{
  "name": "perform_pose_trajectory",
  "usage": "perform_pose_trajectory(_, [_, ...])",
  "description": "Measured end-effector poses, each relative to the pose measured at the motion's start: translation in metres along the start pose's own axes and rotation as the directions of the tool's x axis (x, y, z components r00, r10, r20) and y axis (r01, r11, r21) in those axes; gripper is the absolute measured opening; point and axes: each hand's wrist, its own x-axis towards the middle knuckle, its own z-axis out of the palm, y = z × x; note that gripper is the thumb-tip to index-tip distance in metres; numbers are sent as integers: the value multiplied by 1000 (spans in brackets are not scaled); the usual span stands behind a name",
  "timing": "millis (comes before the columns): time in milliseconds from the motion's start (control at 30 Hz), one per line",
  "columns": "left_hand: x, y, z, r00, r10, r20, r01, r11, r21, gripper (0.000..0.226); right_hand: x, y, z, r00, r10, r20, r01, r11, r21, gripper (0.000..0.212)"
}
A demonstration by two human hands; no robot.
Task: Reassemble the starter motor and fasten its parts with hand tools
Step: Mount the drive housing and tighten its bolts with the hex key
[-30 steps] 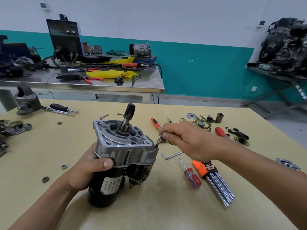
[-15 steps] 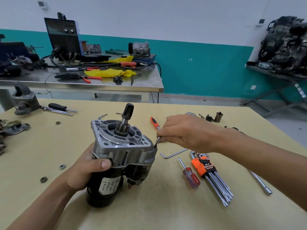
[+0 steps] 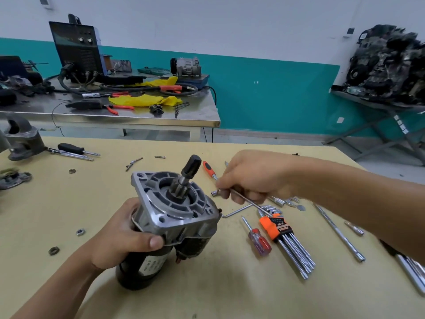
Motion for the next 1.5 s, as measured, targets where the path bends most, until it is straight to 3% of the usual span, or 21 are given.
perform_pose_trajectory(33, [1, 2, 2, 1000, 6, 9, -6, 1000, 9, 62, -2, 3, -6, 988, -142, -66, 126, 971, -205, 34])
perform_pose_trajectory(67, [2, 4, 3, 1000, 13, 23, -13, 1000, 15, 62, -5, 6, -12, 946, -312, -87, 246, 866, -435, 33])
perform_pose_trajectory(133, [3, 6, 4, 998, 22, 53, -24, 999, 25, 62, -8, 14, -16, 846, -533, 21, 382, 577, -722, 29])
perform_pose_trajectory(200, [4, 7, 4, 997, 24, 67, -26, 999, 30, 61, -11, 24, -13, 807, -571, 150, 447, 425, -787, 30])
perform_pose_trajectory(400, [3, 5, 2, 998, 23, 59, -23, 1000, 7, 64, -15, 42, -5, 761, -580, 289, 492, 228, -840, 37])
perform_pose_trajectory(567, [2, 1, 0, 999, 8, 40, -8, 1000, -3, 64, -15, 39, -5, 759, -567, 320, 490, 174, -854, 32])
perform_pose_trajectory(900, [2, 0, 0, 999, 15, 33, -15, 1000, -12, 62, -18, 34, -8, 757, -547, 357, 524, 182, -832, 22])
perform_pose_trajectory(1100, [2, -2, -1, 999, -12, 42, 13, 999, -35, 61, -16, 25, -7, 774, -497, 392, 501, 104, -859, 29])
perform_pose_trajectory(1167, [2, -4, -1, 999, -19, 38, 21, 999, -36, 59, -17, 25, -4, 811, -472, 346, 460, 148, -876, 26])
perform_pose_trajectory(1200, [2, -5, -2, 999, -23, 28, 24, 999, -34, 59, -18, 26, -1, 841, -457, 289, 439, 264, -859, 28])
perform_pose_trajectory(1233, [2, -6, -2, 1000, -24, 17, 24, 999, -31, 58, -20, 27, 4, 879, -431, 203, 409, 468, -783, 31])
perform_pose_trajectory(1300, [1, -7, -3, 1000, -22, -2, 22, 1000, -22, 58, -18, 28, 16, 970, -241, 34, 235, 889, -393, 34])
perform_pose_trajectory(1333, [1, -7, -3, 1000, -28, -4, 28, 999, -20, 59, -17, 27, 21, 996, -92, -3, 90, 984, -155, 32])
perform_pose_trajectory(1400, [1, -8, -3, 999, -35, 2, 35, 999, -19, 61, -15, 25, 24, 997, 77, -2, -76, 989, 126, 27])
perform_pose_trajectory(1500, [1, -8, -2, 1000, -28, -7, 28, 1000, -13, 61, -18, 26, 10, 994, -9, -106, 27, 984, 174, 28])
